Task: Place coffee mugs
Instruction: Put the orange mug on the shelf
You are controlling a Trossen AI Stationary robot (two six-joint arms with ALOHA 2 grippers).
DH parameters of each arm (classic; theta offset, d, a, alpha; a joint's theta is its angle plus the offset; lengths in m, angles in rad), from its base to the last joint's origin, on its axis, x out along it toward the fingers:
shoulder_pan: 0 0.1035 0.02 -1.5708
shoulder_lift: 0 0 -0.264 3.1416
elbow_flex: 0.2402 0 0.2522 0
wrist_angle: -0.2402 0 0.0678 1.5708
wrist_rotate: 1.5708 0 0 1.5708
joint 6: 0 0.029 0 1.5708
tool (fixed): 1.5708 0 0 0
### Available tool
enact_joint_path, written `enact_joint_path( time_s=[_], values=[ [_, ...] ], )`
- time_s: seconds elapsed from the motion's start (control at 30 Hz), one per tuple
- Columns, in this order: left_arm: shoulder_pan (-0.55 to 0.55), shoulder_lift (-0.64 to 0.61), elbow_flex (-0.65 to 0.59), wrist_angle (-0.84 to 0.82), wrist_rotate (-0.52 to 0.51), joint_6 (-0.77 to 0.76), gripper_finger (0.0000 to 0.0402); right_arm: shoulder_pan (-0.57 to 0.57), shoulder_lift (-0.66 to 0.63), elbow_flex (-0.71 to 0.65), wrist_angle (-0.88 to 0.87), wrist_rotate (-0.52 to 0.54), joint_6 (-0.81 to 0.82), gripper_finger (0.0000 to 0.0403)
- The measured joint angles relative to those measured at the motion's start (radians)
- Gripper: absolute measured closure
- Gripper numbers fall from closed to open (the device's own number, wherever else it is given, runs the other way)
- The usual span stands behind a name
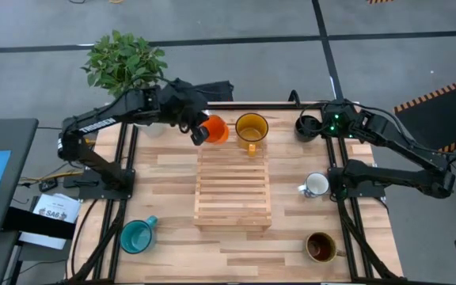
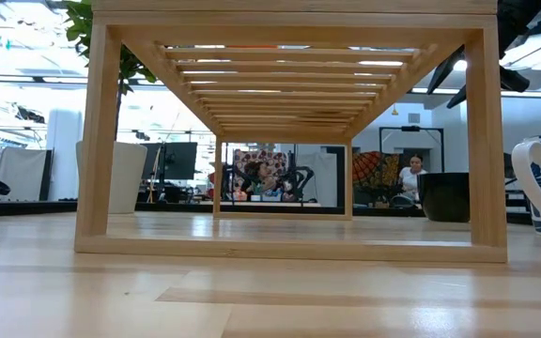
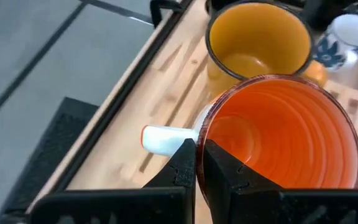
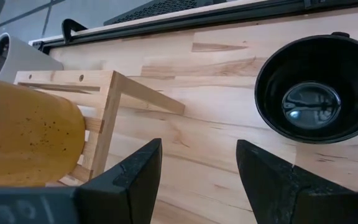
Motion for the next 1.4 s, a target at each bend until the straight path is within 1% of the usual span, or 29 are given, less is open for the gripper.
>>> enact_joint_path(
  time_s=[0.07,0.17,0.3,0.53,0.8,0.9,1.07,1.2,1.4],
  values=[
    [-0.003,0.023,0.022,-0.028,-0.025,0.003,0.0401,0.000,0.000,0.000,0.000,0.000,0.000,0.0168],
    [0.002,0.055,0.029,-0.073,-0.033,0.003,0.0401,0.000,0.000,0.000,0.000,0.000,0.000,0.0168],
    [0.001,0.088,0.029,-0.082,-0.016,-0.003,0.0402,0.000,0.000,0.000,0.000,0.000,0.000,0.0168],
    [0.010,0.103,0.026,-0.076,-0.008,0.000,0.0401,0.000,0.000,0.000,0.000,0.000,-0.008,0.0168],
    [0.055,0.127,0.025,-0.082,0.051,0.000,0.0401,0.000,0.000,0.000,0.000,0.000,-0.010,0.0168],
    [0.071,0.136,0.027,-0.082,0.089,-0.003,0.0401,0.000,0.000,-0.001,-0.001,0.000,-0.011,0.0168],
    [0.082,0.150,0.028,-0.076,0.099,0.013,0.0401,0.000,0.000,-0.001,0.000,0.000,-0.011,0.0168],
    [0.082,0.156,0.027,-0.075,0.083,0.026,0.0387,0.000,0.000,-0.001,0.000,0.000,-0.011,0.0168],
    [0.082,0.159,0.025,-0.058,0.068,0.060,0.0349,0.000,0.000,-0.001,0.000,0.001,-0.010,0.0168]
  ],
)
